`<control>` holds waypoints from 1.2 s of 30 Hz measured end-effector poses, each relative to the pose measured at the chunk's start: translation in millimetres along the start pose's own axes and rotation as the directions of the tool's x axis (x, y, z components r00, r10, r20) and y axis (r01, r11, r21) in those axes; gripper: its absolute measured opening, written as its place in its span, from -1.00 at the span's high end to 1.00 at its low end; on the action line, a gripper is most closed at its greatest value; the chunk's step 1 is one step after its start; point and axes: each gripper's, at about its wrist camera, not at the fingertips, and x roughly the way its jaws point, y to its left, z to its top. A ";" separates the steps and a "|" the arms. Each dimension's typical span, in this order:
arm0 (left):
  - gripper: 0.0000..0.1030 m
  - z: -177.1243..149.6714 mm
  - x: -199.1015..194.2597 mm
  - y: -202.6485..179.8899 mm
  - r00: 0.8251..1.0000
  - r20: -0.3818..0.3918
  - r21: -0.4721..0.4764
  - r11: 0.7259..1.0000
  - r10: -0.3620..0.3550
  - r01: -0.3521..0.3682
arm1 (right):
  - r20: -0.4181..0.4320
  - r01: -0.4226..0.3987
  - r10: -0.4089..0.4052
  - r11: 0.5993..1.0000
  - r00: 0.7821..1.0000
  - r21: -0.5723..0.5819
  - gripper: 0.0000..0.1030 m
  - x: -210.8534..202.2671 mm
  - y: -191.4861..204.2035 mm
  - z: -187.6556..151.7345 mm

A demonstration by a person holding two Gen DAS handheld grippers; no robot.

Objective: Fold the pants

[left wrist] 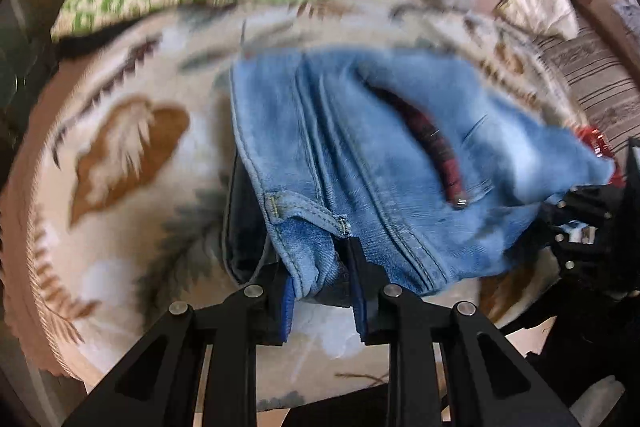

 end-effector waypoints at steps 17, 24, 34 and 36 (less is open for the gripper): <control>-0.72 -7.1 -33.5 -3.8 0.977 0.152 -0.096 0.986 0.151 -0.138 | 0.029 0.138 -0.139 0.989 0.990 0.046 -0.66 -2.4 -7.3 -13.6; -1.00 20.1 -69.2 -65.4 0.959 0.279 0.059 0.996 0.051 -0.070 | 0.105 0.124 -0.154 0.961 0.982 0.249 -0.67 -39.6 -31.8 -35.4; -1.00 86.0 -15.4 -191.4 0.969 0.197 0.334 0.939 -0.152 0.080 | 0.032 0.268 -0.362 0.744 0.932 0.612 -0.74 -109.6 -94.6 -120.8; -1.00 97.7 -3.0 -222.6 0.967 0.167 0.392 0.913 -0.190 0.111 | 0.001 0.299 -0.397 0.693 0.918 0.655 -0.74 -119.9 -104.4 -136.1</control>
